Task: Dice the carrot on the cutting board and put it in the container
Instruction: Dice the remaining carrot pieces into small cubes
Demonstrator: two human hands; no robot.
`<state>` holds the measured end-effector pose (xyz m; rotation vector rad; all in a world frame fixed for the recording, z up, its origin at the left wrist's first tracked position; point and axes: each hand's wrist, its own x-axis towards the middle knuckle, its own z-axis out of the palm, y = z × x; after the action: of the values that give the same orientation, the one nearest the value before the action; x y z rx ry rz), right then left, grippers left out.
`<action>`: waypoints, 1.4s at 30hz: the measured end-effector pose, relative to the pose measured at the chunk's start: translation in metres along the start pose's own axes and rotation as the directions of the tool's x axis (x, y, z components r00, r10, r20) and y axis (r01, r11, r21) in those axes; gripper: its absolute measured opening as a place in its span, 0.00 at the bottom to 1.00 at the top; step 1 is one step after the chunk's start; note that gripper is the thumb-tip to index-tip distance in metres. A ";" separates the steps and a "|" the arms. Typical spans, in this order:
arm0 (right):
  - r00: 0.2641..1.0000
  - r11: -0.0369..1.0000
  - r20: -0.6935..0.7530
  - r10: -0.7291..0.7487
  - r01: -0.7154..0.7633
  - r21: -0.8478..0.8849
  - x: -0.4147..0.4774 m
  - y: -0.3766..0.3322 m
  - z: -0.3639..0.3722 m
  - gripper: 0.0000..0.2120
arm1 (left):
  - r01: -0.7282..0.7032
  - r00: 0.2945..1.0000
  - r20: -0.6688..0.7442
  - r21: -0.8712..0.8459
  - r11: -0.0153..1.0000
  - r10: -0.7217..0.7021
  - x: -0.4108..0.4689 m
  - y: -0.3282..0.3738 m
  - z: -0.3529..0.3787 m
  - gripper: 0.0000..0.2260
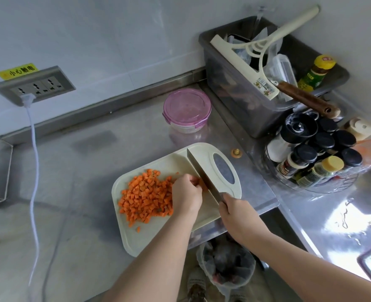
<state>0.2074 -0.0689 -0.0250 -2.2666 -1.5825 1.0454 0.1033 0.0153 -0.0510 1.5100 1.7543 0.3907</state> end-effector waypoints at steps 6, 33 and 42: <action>0.999 0.999 -0.028 -0.026 0.026 -0.019 0.012 0.001 -0.002 0.12 | 0.052 0.999 0.007 -0.091 0.995 -0.052 0.005 0.005 -0.001 0.09; 1.000 0.987 -0.003 -0.011 0.010 -0.159 0.004 -0.006 0.002 0.14 | 0.133 0.991 0.007 -0.160 0.978 -0.133 0.000 0.010 -0.005 0.04; 0.996 0.960 0.057 0.066 -0.048 -0.274 0.009 -0.010 0.007 0.17 | 0.156 0.987 -0.003 -0.141 0.978 -0.158 0.004 0.009 -0.003 0.06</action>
<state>0.1968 -0.0583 -0.0291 -2.4911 -1.7970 0.9774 0.1077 0.0224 -0.0446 1.2635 1.8037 0.4345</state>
